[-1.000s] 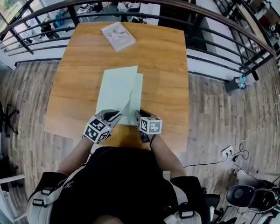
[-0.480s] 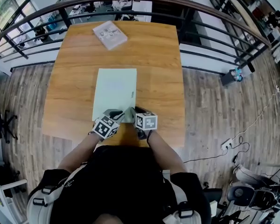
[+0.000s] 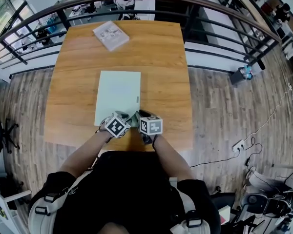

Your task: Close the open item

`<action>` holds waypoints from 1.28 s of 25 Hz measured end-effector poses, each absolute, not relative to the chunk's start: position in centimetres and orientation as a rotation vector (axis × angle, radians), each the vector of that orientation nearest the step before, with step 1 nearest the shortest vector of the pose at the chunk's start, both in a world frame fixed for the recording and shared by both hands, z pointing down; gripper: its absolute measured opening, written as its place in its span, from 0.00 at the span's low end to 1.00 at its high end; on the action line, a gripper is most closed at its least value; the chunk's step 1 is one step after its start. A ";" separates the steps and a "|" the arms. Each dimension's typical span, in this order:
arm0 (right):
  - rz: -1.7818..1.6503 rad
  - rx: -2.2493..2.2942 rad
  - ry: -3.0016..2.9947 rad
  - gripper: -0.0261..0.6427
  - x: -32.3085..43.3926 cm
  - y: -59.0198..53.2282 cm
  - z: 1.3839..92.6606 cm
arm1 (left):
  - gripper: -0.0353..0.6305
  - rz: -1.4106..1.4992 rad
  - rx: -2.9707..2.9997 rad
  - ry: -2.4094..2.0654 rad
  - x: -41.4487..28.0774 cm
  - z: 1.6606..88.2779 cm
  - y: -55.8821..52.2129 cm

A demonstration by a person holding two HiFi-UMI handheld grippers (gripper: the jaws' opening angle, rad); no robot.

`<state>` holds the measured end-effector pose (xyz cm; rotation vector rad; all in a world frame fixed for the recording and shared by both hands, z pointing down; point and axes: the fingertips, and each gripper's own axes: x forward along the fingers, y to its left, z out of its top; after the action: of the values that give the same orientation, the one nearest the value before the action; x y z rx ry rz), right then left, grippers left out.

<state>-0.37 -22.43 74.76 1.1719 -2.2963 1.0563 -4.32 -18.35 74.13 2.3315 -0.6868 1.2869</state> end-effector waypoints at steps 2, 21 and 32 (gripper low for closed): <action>1.043 1.182 -2.291 0.18 -0.2 -22.4 74.7 | 0.24 1.297 2.332 -0.638 -4.0 74.1 -17.9; 0.895 1.473 -2.228 0.04 6.9 -19.7 70.1 | 0.52 0.841 2.378 -0.576 -3.5 70.9 -16.7; 0.226 1.575 -2.629 0.04 4.4 -24.1 48.9 | 0.06 0.250 2.623 -1.354 -13.0 52.7 -23.6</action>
<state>4.42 -24.11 48.88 1.5748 -2.6295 0.2264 -13.00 -23.59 52.69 2.6232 -1.3541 0.2501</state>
